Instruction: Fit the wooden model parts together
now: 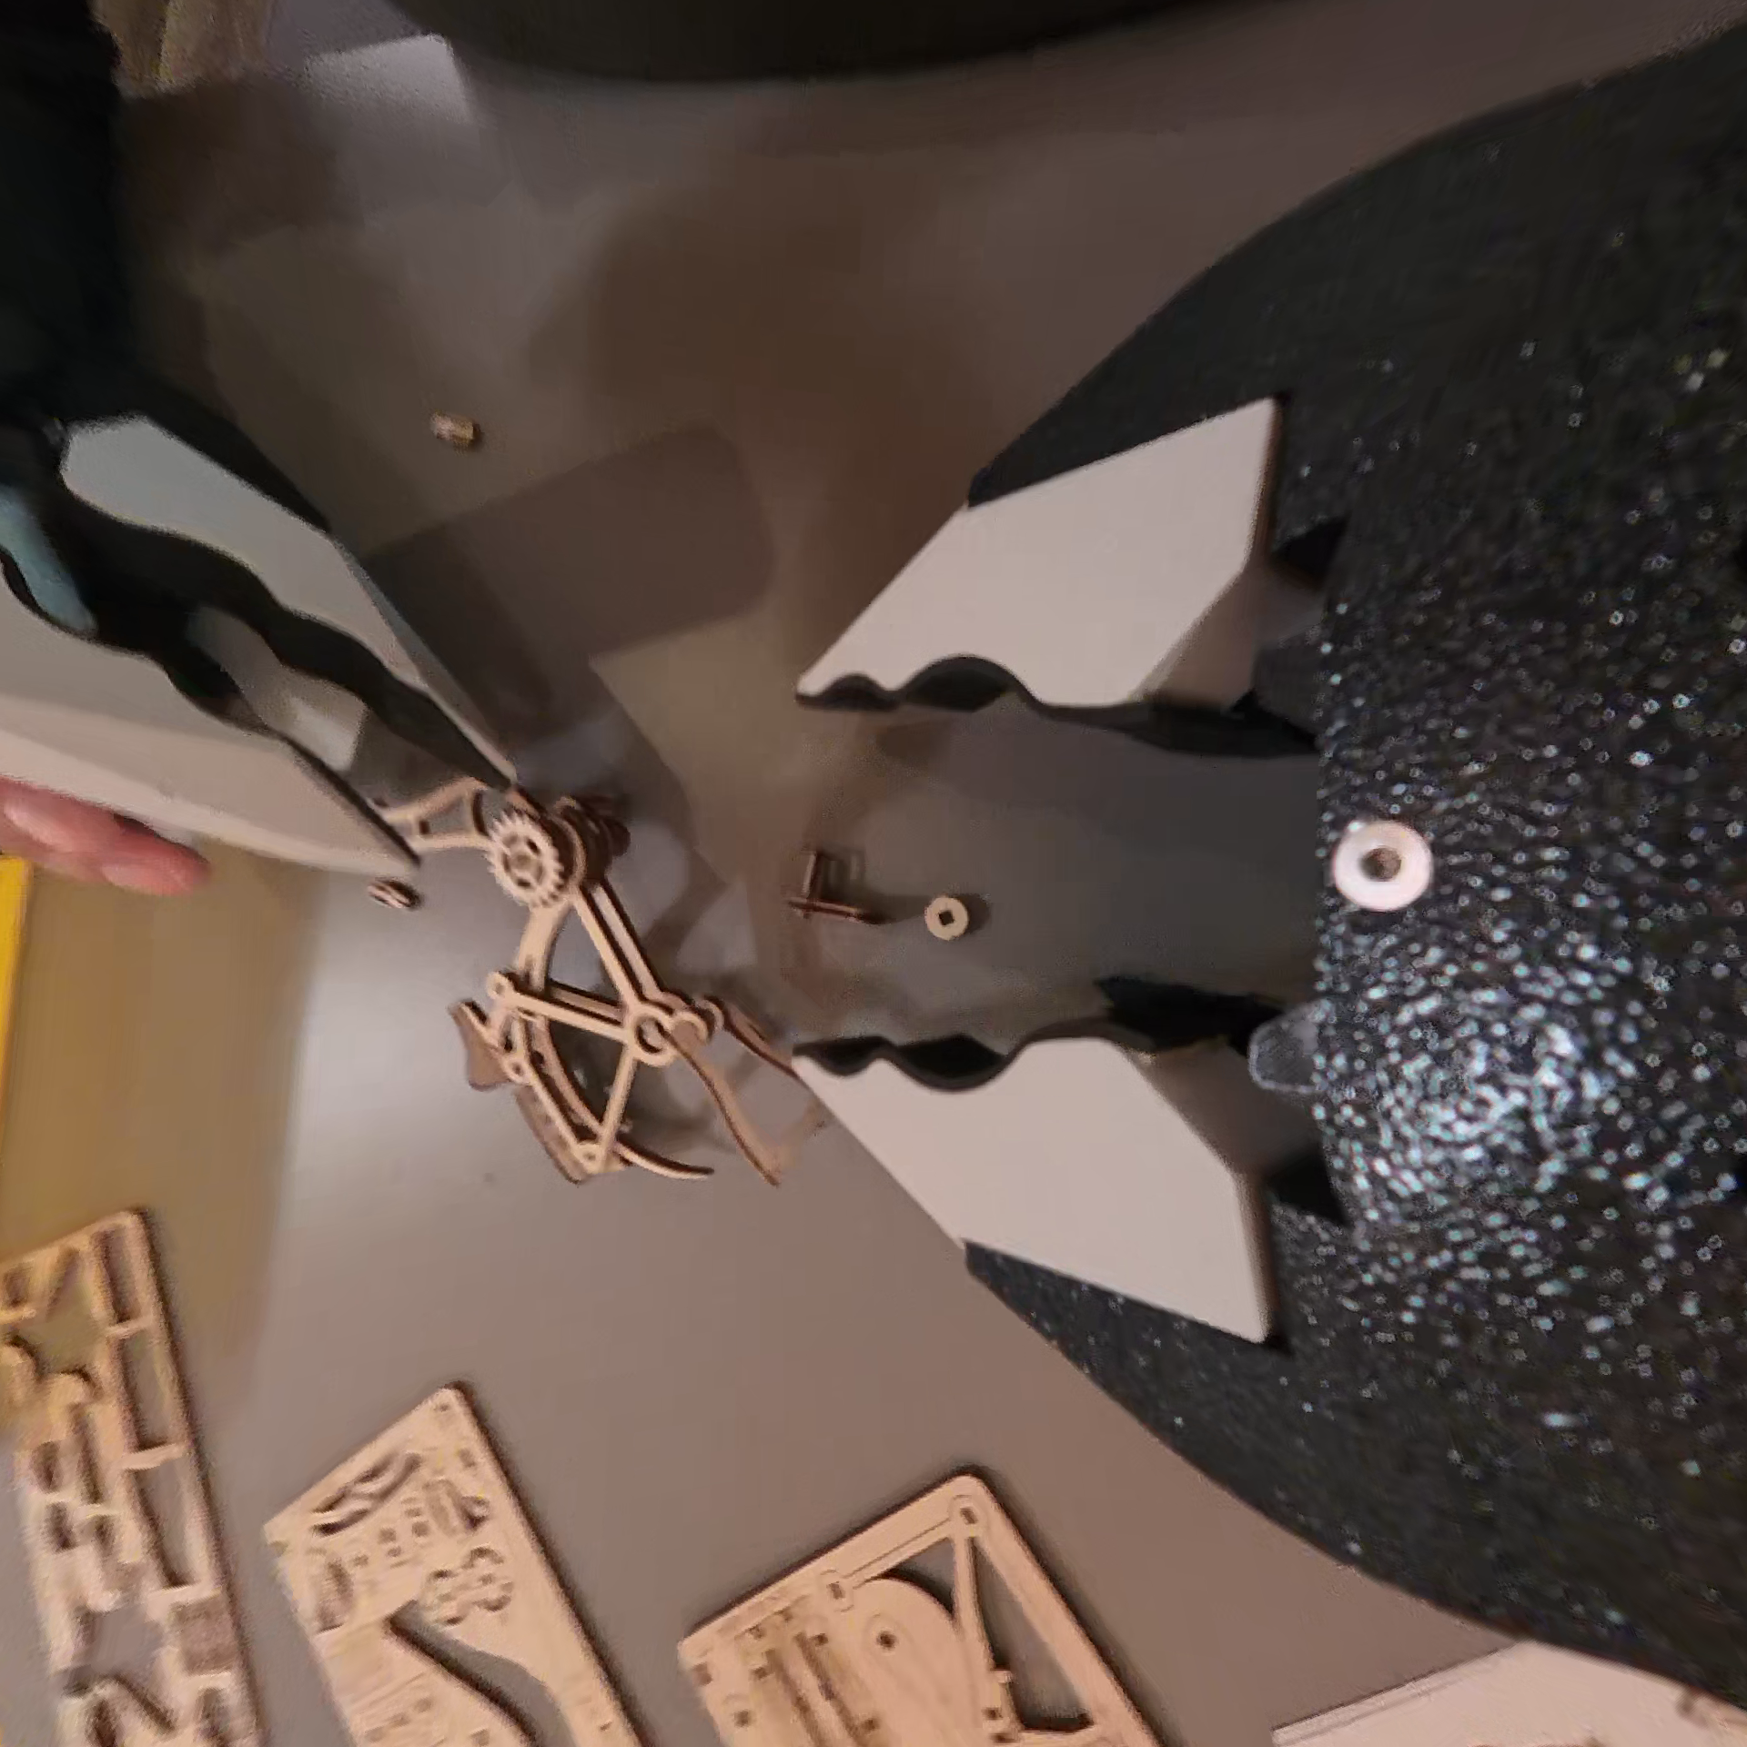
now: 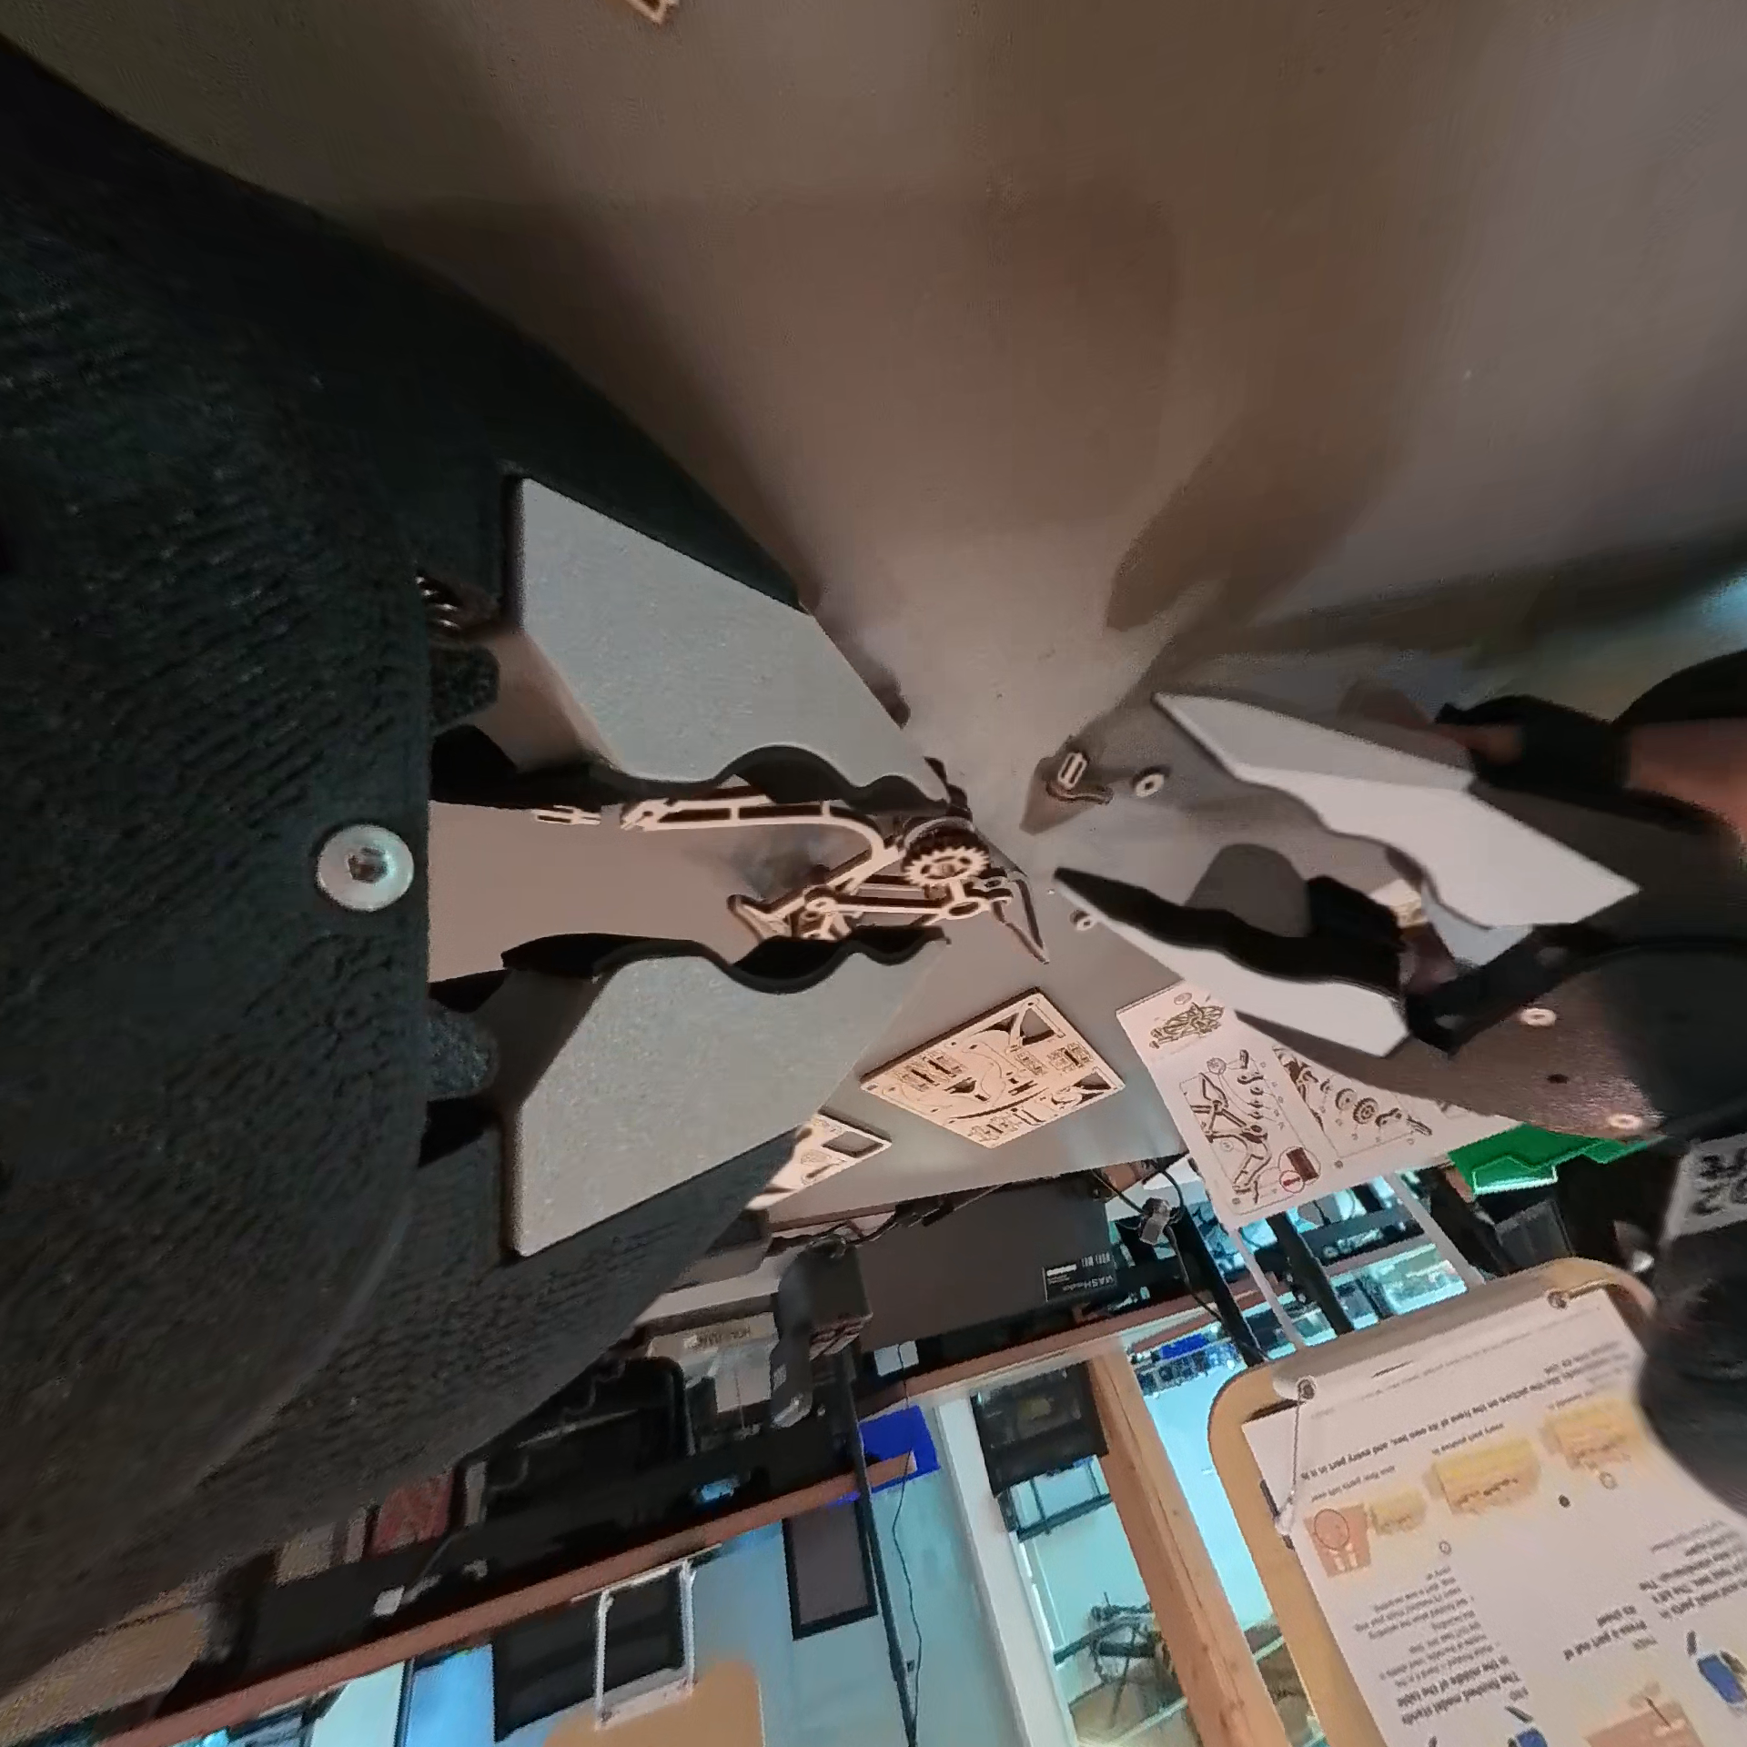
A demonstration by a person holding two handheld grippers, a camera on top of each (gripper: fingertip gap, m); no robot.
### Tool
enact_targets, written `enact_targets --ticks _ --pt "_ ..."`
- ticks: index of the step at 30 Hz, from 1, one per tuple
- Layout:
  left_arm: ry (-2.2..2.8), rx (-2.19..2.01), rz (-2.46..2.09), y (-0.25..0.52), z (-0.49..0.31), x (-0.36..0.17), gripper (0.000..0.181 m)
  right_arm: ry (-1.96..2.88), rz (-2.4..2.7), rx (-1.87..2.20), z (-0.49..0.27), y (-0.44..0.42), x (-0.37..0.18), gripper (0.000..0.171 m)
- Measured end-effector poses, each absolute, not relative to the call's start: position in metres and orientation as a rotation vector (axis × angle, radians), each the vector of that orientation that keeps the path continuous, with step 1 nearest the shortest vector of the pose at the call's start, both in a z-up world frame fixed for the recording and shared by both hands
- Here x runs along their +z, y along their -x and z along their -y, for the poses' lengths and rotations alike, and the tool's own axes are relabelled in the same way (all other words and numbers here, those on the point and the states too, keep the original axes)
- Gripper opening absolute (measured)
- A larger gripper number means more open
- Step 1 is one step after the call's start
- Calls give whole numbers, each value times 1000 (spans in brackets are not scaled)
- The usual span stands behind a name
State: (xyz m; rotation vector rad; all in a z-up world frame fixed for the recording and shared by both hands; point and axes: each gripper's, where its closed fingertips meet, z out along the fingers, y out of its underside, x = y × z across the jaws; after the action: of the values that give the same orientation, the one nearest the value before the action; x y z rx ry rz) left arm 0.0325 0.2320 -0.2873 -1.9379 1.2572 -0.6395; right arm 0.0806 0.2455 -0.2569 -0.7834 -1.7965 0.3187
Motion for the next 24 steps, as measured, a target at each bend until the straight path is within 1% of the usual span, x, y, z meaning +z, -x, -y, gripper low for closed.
enact_targets --ticks 1,7,13,17,18,20,24 --pt "1883 -646 -1289 -36 -228 -283 70 795 1798 323 -246 -82 -257 22" --pt "1703 -534 -1438 -51 -221 -280 71 840 1925 345 -244 -96 -268 21" --pt "1688 -544 -1401 -50 -226 -275 69 756 2015 363 -230 -104 -269 29" --pt "1661 -529 -1420 -52 -227 -276 69 731 2010 221 -242 -101 -278 27" --pt "1641 -515 -1430 -53 -227 -277 69 729 1992 171 -248 -99 -279 23" --pt "1593 -462 -1461 -55 -229 -277 70 721 1946 118 -255 -96 -277 8" --pt "1448 -350 -1490 -61 -239 -268 70 874 1816 307 -260 -91 -256 3"
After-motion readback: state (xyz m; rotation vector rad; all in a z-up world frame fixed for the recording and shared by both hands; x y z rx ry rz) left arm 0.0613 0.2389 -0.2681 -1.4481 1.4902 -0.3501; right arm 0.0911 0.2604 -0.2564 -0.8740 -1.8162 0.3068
